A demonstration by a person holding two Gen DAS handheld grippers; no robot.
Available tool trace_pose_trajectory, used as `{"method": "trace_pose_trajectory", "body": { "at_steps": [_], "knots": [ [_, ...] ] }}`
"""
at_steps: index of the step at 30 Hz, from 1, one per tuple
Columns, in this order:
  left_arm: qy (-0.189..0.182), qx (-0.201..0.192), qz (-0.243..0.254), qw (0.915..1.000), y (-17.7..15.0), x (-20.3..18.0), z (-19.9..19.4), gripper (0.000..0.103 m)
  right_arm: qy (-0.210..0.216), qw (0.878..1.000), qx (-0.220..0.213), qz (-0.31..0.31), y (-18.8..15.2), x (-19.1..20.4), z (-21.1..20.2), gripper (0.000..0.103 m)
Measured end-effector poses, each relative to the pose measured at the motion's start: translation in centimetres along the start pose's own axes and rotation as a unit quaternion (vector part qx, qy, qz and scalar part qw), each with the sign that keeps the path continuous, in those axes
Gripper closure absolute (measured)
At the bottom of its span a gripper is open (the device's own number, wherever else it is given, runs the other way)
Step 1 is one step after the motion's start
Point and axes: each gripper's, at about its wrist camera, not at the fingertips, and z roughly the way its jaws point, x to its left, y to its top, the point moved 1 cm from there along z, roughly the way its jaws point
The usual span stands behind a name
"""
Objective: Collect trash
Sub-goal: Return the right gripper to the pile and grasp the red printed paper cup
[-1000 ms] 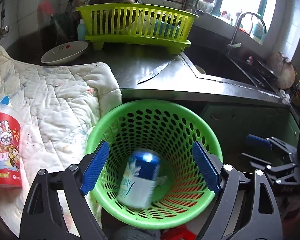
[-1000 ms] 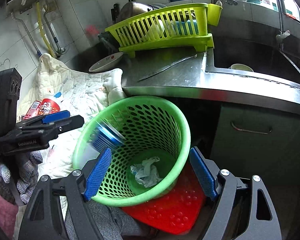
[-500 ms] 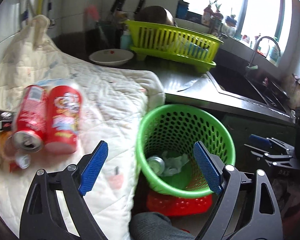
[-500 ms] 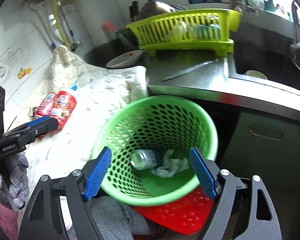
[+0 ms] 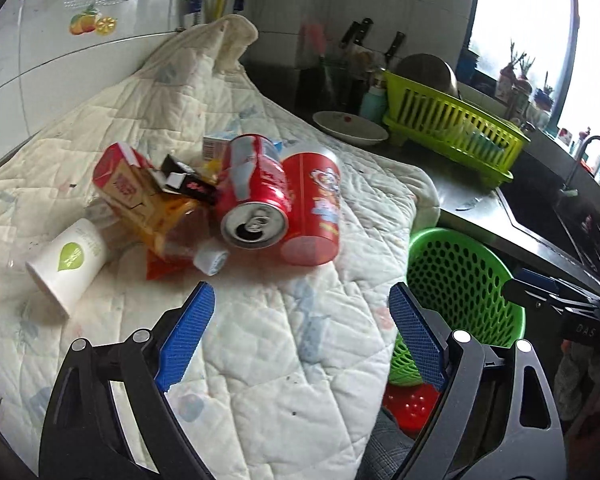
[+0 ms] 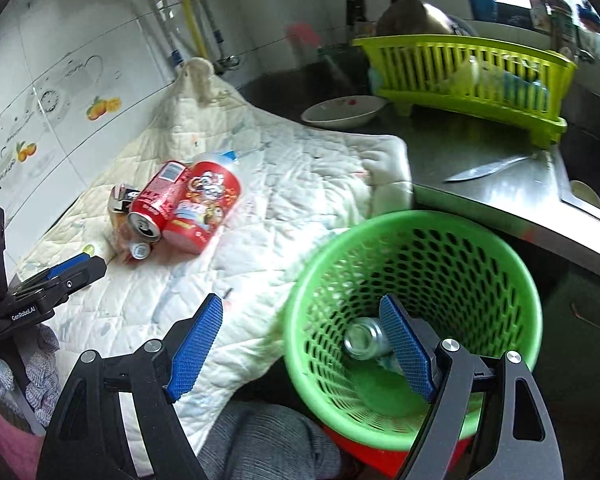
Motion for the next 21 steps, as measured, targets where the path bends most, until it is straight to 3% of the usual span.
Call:
{"method": "trace_pose_trajectory", "body": {
  "at_steps": [14, 21],
  "knots": [
    [0.036, -0.016, -0.055, 0.9977, -0.7, 5.5, -2.1, 0.015, 0.119, 0.991, 0.058, 0.022, 6.0, 5.8, 8.2, 0.025],
    [0.048, -0.016, -0.071, 0.9962, -1.1, 7.2, -2.3, 0.015, 0.137, 0.986, 0.085, 0.039, 8.4, 7.9, 12.6, 0.025]
  ]
}}
